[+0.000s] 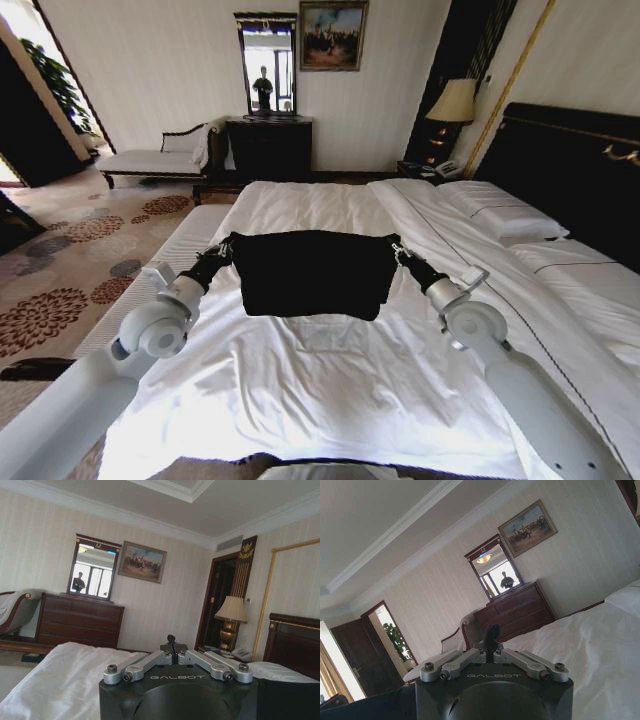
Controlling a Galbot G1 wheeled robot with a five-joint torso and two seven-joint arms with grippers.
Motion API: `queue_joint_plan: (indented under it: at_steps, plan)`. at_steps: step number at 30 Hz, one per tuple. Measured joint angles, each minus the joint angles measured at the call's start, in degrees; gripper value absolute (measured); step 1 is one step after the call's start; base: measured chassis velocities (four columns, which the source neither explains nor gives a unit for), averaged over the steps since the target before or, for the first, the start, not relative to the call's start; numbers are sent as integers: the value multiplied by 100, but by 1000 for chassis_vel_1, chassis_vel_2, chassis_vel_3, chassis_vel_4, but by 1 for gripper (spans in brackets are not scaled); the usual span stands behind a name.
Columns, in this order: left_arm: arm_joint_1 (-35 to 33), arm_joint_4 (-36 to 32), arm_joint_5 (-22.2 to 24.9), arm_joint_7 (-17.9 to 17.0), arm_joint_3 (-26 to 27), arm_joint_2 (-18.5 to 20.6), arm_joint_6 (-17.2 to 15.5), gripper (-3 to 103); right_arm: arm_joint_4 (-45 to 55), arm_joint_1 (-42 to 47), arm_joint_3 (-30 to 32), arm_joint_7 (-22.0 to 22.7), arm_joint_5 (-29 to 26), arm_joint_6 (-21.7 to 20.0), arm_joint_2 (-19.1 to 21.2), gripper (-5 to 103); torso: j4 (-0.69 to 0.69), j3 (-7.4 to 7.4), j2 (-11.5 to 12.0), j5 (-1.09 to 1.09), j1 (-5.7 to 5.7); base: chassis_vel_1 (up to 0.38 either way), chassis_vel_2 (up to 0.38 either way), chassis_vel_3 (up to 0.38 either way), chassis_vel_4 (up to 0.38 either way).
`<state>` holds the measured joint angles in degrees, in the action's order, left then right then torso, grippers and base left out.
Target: Fold the clothes on the bed.
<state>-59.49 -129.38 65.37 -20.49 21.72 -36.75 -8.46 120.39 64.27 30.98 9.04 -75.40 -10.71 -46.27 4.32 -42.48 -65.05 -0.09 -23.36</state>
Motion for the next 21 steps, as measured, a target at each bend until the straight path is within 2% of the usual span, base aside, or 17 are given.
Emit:
queue_joint_plan:
  at_steps: [2,4,5,7,9,10,11,12,13,14,16,17,20,21]
  plan:
    - [-119,-267,51,-4,72,69,-22,0,549,597,578,291,-289,-247,79,1,7,1,-1,-1,1,0,0,0,0]
    - [-268,-404,20,10,121,150,-34,0,846,903,831,560,-535,-436,82,1,10,1,-1,0,1,0,0,0,0]
    - [-268,-404,20,10,121,150,-34,0,846,903,831,560,-535,-436,82,1,10,1,-1,0,1,0,0,0,0]
    - [-542,-553,-6,10,270,229,-50,0,1062,1096,962,850,-754,-593,55,1,7,1,-1,0,1,0,0,0,0]
    - [-1068,-747,-12,-18,609,279,-105,0,1199,1173,1038,1233,-989,-792,15,1,-2,0,0,0,1,0,0,0,0]
    - [-1273,-797,-12,-54,726,279,-133,0,1227,1173,1058,1421,-1130,-917,8,1,-2,0,-1,-1,1,0,0,0,0]
    - [-1273,-797,-12,-54,726,279,-133,0,1227,1173,1058,1421,-1130,-917,8,1,-2,0,-1,-1,1,0,0,0,0]
    - [-1465,-822,-5,-97,811,262,-166,0,1229,1144,1058,1669,-1307,-1117,8,1,-2,0,-1,0,1,0,0,0,0]
    - [-1563,-818,1,-138,824,238,-197,0,1209,1110,1028,1796,-1387,-1225,14,1,-1,0,0,0,1,0,0,0,0]
    - [-1646,-694,-18,-247,704,150,-249,0,1069,970,838,2044,-1499,-1435,21,1,1,1,-1,1,2,0,0,0,0]
    - [-1532,-324,-163,-341,380,-18,-315,0,755,693,510,2230,-1502,-1588,-39,1,2,1,-1,0,2,0,0,0,0]
    - [-1532,-324,-163,-341,380,-18,-315,0,755,693,510,2230,-1502,-1588,-39,1,2,1,-1,0,2,0,0,0,0]
    - [-1007,650,-617,-293,-217,-358,-322,0,43,139,-126,2279,-1317,-1659,-224,1,2,-1,0,-1,0,0,0,0,0]
    - [-1007,650,-617,-293,-217,-358,-322,0,43,139,-126,2279,-1317,-1659,-224,1,2,-1,0,-1,0,0,0,0,0]
